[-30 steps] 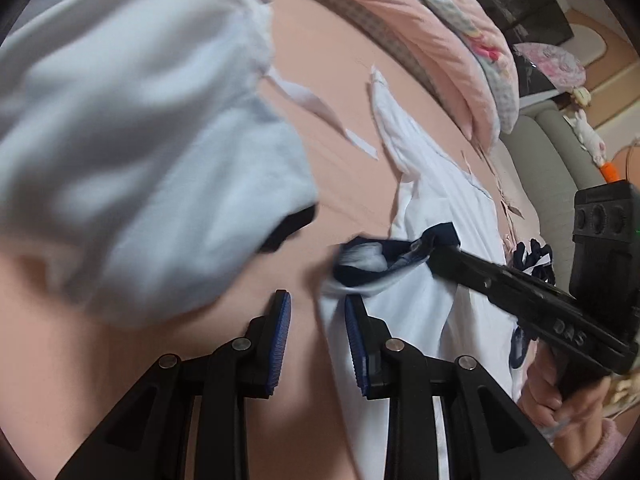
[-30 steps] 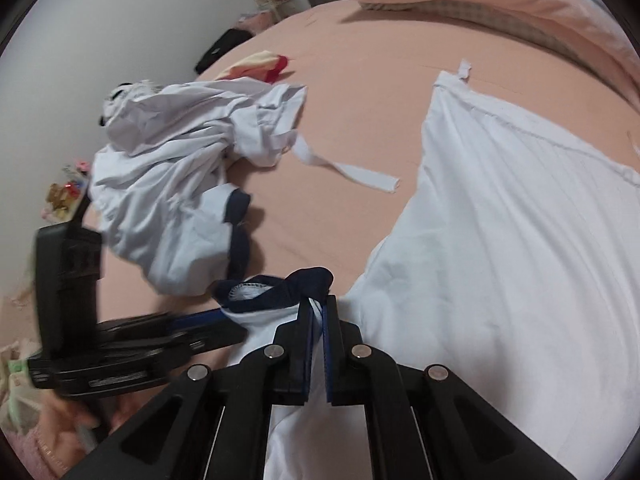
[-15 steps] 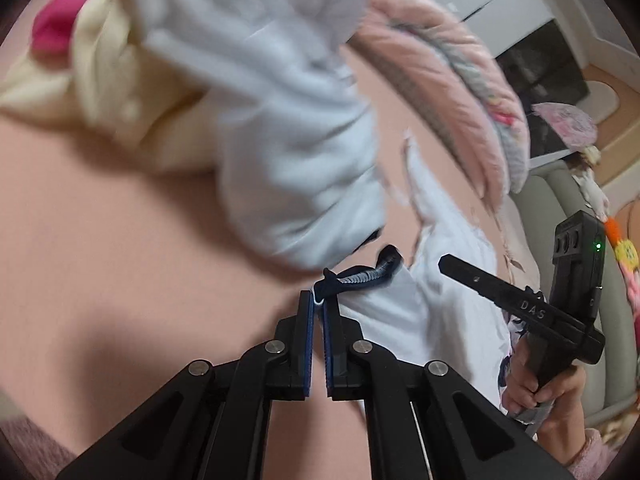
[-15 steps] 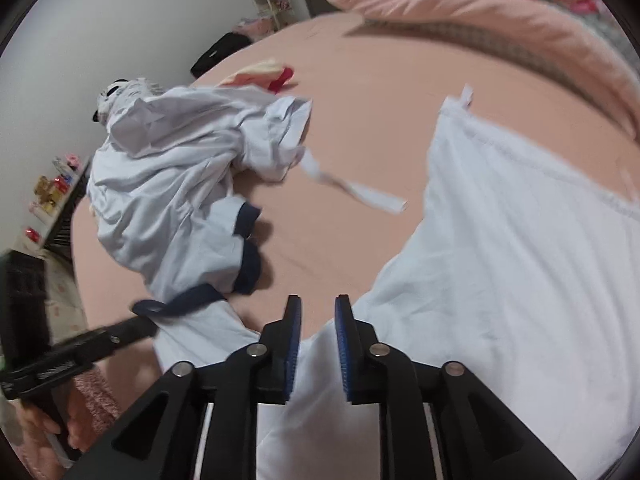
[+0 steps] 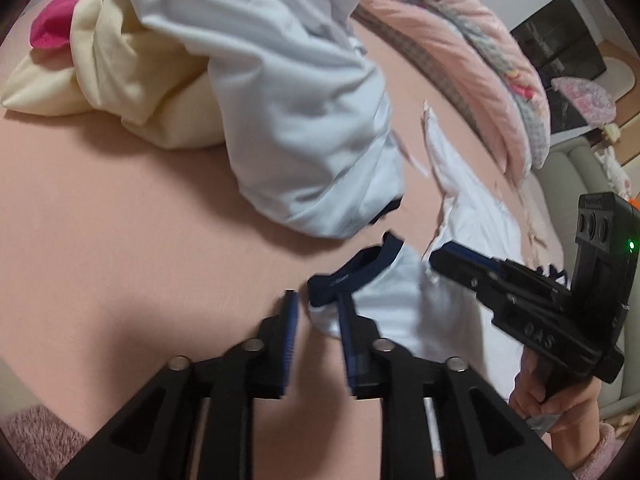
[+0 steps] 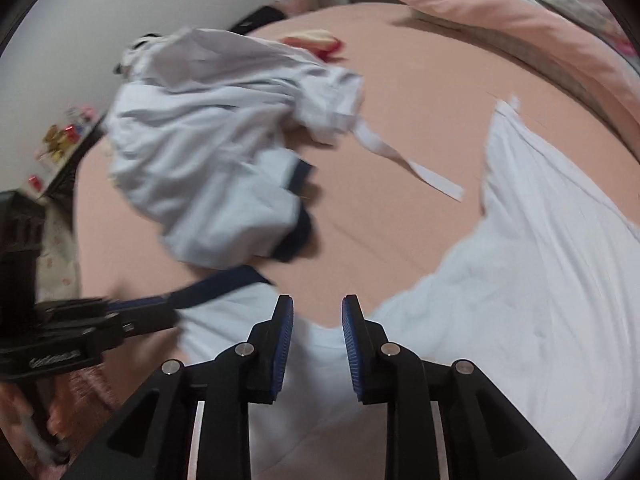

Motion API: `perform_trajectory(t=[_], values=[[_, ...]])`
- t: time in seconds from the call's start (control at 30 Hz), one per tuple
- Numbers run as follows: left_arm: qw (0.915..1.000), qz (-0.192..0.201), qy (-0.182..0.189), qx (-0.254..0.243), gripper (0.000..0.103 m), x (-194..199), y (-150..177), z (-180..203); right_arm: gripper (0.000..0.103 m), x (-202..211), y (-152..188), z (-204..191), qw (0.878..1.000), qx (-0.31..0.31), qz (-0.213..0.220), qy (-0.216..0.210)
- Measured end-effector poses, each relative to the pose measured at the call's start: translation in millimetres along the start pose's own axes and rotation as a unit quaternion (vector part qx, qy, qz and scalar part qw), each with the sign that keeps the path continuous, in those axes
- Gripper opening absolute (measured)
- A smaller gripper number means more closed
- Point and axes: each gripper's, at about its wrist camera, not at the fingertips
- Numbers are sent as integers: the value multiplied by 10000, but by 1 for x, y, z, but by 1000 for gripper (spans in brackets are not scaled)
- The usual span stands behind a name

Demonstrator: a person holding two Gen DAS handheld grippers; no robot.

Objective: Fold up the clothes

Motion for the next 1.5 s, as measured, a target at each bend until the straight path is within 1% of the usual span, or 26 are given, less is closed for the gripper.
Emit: perform_trajectory(t=[0.03,0.13,0.17,0.2,0.27,0.3,0.37,0.43,0.57,0.63,0.77,0.87,0.93,1.0,1.03,1.13,1.27,1.37,1.4,1.43,1.5], values=[[10000,78,51,24,24,3,-2,0,24,-1,-3,-3,10000,48,-9,-57],[9993,144,325,104,24,1,-7,-1,24,-27,-12,3,9988,-240,-269,327],[9989,162,418,131,24,1,-9,-1,24,-39,-12,8,9975,-408,-443,359],[9993,129,330,101,24,-2,-10,-1,24,-51,-11,13,9960,-548,-640,295],[9999,52,118,37,24,-6,-11,-3,24,-56,-10,11,9958,-506,-729,206],[9999,80,95,54,24,-6,-13,-3,25,-58,-10,10,9960,-463,-750,169],[9998,160,71,102,24,-6,-17,-1,24,-47,-9,2,9966,-357,-720,-152],[9999,103,116,8,24,-7,-16,2,24,-38,-4,-7,9967,-110,-756,-280],[9995,-35,221,-207,24,-11,-13,9,24,-20,12,-20,9958,423,-787,-195],[9982,-142,200,-544,24,-13,-8,19,24,-11,17,-20,9965,477,-689,-62],[9915,-263,5,-1273,24,-16,4,38,24,2,19,-9,9982,249,-533,91],[9854,-416,-173,-1644,24,-24,12,47,24,1,19,-2,9976,249,-604,235],[9797,-494,-307,-1920,24,-28,16,53,24,0,20,2,9969,250,-646,366],[9785,-534,-255,-1974,24,-29,17,56,24,-2,22,2,9960,236,-661,545],[9775,-553,-222,-2024,24,-29,17,58,24,-3,24,5,9961,161,-678,547],[9671,-643,-298,-2443,24,-35,13,69,24,-1,28,8,9970,-79,-698,327],[9469,-1056,-204,-3032,24,-55,12,82,24,-10,34,9,9969,-143,-758,173],[9388,-1273,132,-3199,24,-63,8,82,24,-14,30,17,9973,-312,-654,147],[9385,-1328,203,-3181,24,-65,5,80,24,-15,28,20,9973,-369,-620,132],[9393,-1304,228,-3166,24,-66,2,79,24,-17,25,23,9972,-433,-595,105],[9448,-1147,417,-3042,24,-67,-2,76,24,-23,24,26,9967,-488,-640,39]])
Point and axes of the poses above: each gripper's, at about its wrist camera, not at the fingertips, and x roughly against the way its jaws point, z to its right, y to its underside, and after that the axes turned 14 degrees about z, right-handed
